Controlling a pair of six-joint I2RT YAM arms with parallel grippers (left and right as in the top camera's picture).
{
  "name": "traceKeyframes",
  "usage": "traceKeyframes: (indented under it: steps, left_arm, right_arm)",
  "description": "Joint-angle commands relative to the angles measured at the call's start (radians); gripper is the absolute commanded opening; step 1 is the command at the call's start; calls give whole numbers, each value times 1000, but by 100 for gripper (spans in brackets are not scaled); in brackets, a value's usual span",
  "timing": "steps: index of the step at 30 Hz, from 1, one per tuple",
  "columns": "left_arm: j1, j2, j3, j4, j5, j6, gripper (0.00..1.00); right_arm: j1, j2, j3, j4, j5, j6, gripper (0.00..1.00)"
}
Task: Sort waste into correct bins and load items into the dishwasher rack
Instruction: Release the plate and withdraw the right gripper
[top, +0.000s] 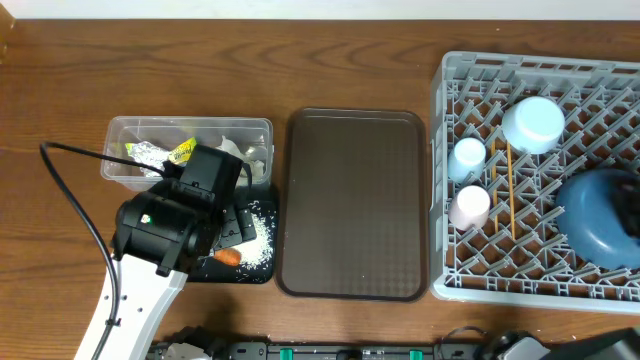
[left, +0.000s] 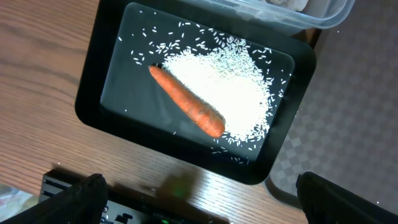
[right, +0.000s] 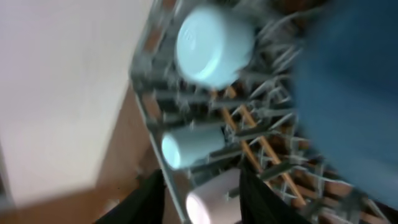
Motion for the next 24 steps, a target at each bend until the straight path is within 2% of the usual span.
traceKeyframes:
  steps: [1, 8, 13, 19, 24]
  left_arm:
    - [5, 0, -2, -4, -5, 3, 100]
    - [5, 0, -2, -4, -5, 3, 100]
    - [5, 0, -2, -4, -5, 3, 100]
    - [5, 0, -2, -4, -5, 3, 100]
    - [5, 0, -2, -4, -5, 3, 100]
  right_arm:
    - [193, -11, 12, 10, 178, -61, 41]
    - [668, -10, 12, 93, 539, -17, 45]
    - [915, 2, 12, 137, 814, 77, 43]
    - [1094, 79, 11, 145, 997, 132, 42]
    - [1154, 193, 11, 174, 1006, 132, 42]
